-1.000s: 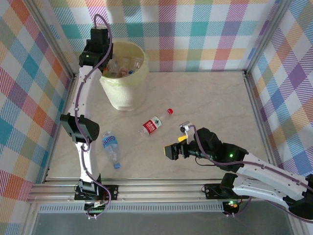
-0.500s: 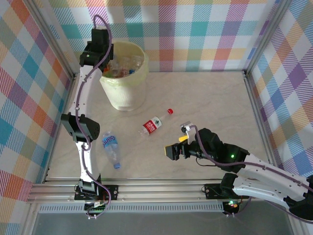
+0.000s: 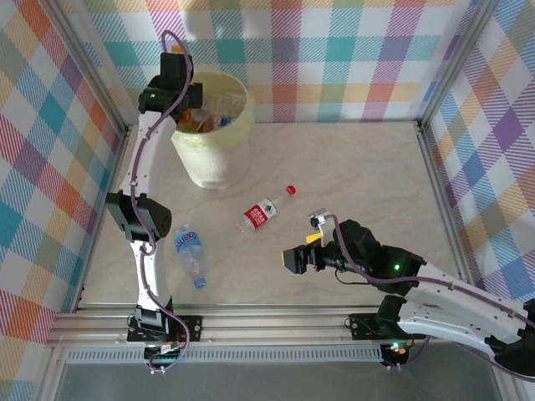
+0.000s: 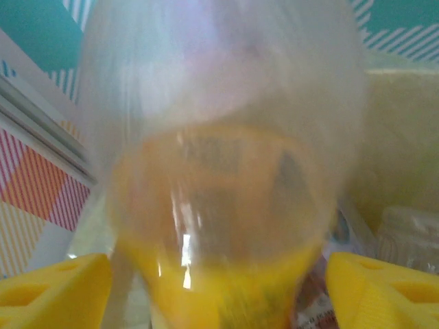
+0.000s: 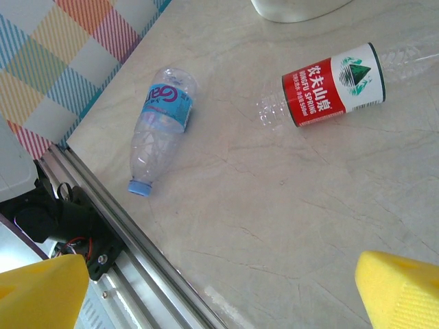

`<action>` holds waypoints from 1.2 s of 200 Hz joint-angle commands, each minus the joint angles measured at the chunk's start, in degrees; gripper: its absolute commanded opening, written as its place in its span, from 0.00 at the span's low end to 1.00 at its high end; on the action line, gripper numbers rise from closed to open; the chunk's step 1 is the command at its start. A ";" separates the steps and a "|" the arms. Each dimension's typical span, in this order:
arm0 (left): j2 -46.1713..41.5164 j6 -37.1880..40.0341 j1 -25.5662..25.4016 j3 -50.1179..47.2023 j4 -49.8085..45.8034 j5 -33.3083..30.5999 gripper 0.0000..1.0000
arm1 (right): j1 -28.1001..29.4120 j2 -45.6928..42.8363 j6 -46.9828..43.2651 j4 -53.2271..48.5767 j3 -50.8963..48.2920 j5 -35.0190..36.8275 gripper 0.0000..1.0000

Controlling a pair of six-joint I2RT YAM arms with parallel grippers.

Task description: Put the plastic bottles in the bin

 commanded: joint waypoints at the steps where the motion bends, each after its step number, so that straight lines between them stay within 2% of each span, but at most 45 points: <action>1: -2.58 -2.30 0.56 -0.03 -2.99 2.16 0.92 | 0.23 -0.41 0.49 1.40 -0.56 0.94 1.00; 29: -5.25 -4.34 0.57 0.60 -3.14 4.60 1.00 | 0.25 -0.40 1.48 0.23 -0.27 2.73 1.00; 67: -10.44 -8.71 0.56 0.63 -3.05 10.64 1.00 | 0.21 0.07 4.07 -2.34 0.52 7.10 0.99; 109: -17.08 -12.26 0.58 -2.97 -4.84 22.89 1.00 | -0.54 3.01 8.44 -5.57 2.63 12.30 0.98; 125: -22.26 -12.76 0.62 -10.70 -1.91 30.16 1.00 | -2.12 4.80 11.34 -6.27 3.48 12.79 0.98; 160: -36.79 -15.58 0.51 -35.89 10.83 45.28 1.00 | -7.33 9.74 16.28 -4.55 4.80 9.08 0.98; 184: -44.40 -16.90 0.31 -50.01 15.86 52.86 1.00 | -10.71 14.31 17.90 -2.75 6.50 6.95 0.98; 206: -50.46 -17.70 -0.74 -59.67 16.98 56.75 1.00 | -13.95 18.56 19.22 0.57 7.64 5.03 0.98; 240: -60.78 -19.93 -3.38 -72.40 17.44 56.73 1.00 | -17.63 26.53 21.91 6.58 10.31 3.49 0.96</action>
